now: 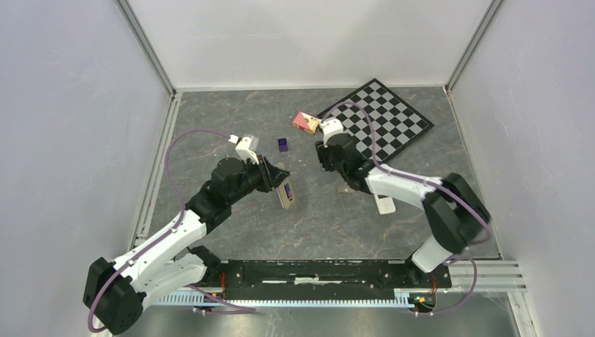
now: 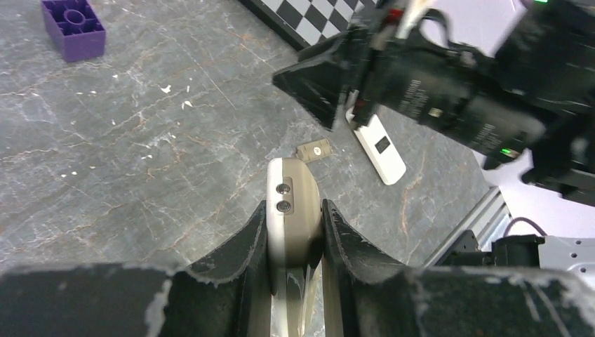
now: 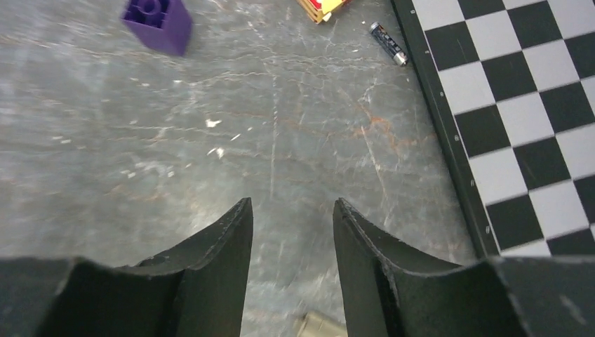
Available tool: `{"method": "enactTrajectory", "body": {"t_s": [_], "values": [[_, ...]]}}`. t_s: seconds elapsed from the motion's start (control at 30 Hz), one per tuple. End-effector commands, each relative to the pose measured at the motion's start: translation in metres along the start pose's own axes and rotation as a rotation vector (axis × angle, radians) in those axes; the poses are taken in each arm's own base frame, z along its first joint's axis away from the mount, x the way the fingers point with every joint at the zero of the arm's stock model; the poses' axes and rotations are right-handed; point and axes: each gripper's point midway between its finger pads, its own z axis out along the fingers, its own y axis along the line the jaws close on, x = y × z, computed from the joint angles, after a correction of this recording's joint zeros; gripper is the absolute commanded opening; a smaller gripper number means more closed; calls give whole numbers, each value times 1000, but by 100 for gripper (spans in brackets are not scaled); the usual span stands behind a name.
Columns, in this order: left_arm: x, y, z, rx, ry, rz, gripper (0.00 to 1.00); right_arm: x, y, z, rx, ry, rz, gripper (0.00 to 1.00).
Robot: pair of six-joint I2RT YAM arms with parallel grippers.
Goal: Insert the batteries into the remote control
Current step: Pick up the battery from the center of the board.
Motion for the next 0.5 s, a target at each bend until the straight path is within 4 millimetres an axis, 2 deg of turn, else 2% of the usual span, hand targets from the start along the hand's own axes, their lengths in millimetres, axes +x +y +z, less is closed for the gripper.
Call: {"method": "enactTrajectory", "body": {"t_s": [0.0,0.13,0.23,0.33,0.4,0.47], "values": [[-29,-1,-5,-28,-111,1,2,-28,-10,43,66,-8,-194,53],[-34,1,-9,-49,-121,18,2,-48,-15,83,61,-13,-284,61],[-34,0,-9,-46,-117,8,2,-55,-20,112,8,12,-301,65],[-34,0,-8,-43,-108,20,2,-55,-23,129,-40,25,-325,65],[-34,0,-7,-36,-108,21,2,-54,-24,137,-68,24,-341,61],[-33,-4,-6,-6,-109,25,2,-53,-26,144,-86,23,-356,45]]}}
